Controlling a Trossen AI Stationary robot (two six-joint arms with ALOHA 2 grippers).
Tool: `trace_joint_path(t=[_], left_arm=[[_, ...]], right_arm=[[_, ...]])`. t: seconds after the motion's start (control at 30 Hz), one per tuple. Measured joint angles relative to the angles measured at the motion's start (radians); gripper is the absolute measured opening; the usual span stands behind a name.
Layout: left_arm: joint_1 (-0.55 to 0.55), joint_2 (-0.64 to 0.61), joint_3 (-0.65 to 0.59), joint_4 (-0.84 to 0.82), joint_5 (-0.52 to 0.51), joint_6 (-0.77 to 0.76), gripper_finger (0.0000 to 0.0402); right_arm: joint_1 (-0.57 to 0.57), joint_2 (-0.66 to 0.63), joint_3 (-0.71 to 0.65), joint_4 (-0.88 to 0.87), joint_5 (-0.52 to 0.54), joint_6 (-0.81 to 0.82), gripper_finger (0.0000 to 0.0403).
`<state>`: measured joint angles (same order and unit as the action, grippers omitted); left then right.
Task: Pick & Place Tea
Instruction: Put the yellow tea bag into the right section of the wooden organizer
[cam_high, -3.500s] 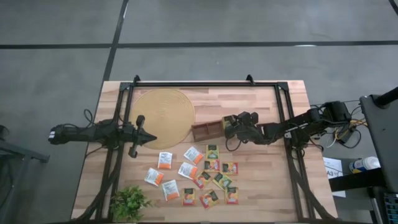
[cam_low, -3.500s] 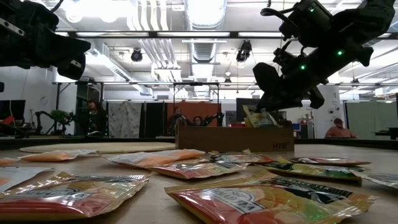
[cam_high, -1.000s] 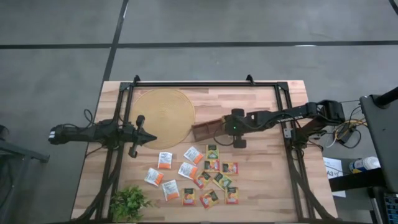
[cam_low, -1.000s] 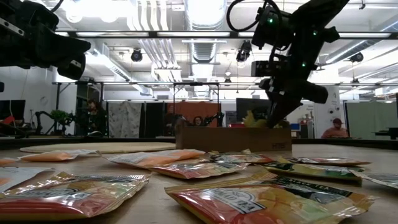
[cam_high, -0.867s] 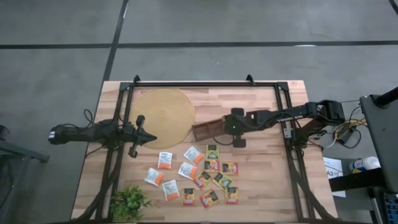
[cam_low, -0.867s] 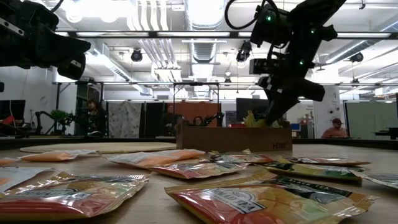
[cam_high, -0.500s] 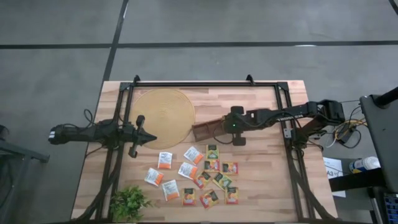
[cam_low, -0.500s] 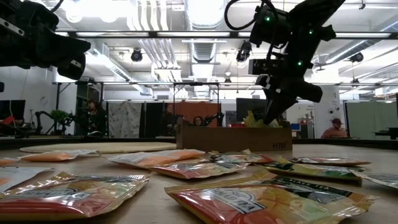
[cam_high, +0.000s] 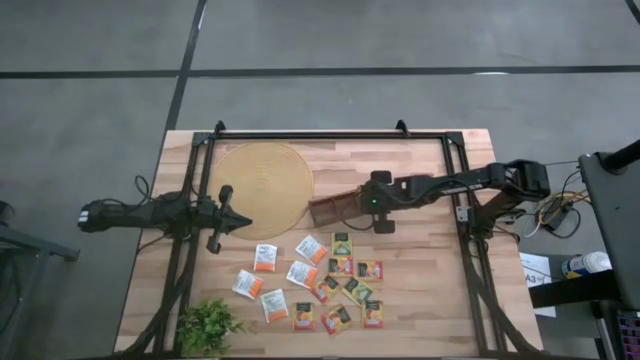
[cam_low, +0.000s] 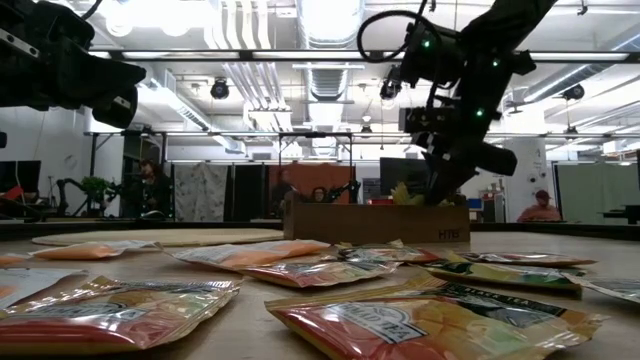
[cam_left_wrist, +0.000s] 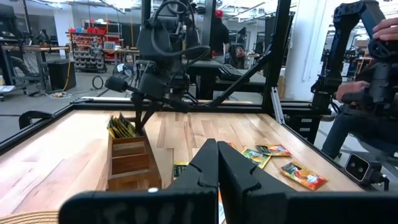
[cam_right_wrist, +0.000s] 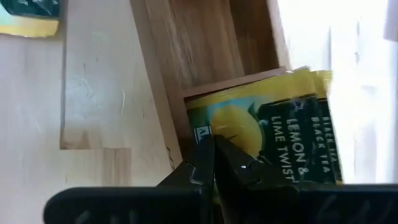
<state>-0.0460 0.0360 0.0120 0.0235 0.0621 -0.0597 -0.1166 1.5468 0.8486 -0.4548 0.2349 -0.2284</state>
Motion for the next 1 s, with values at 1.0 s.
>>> trace_joint_path(t=[1.0], left_arm=[[-0.001, 0.000, 0.000, 0.000, 0.000, 0.000, 0.0000]], right_arm=[[0.028, -0.011, 0.000, 0.027, 0.124, 0.026, 0.0008]])
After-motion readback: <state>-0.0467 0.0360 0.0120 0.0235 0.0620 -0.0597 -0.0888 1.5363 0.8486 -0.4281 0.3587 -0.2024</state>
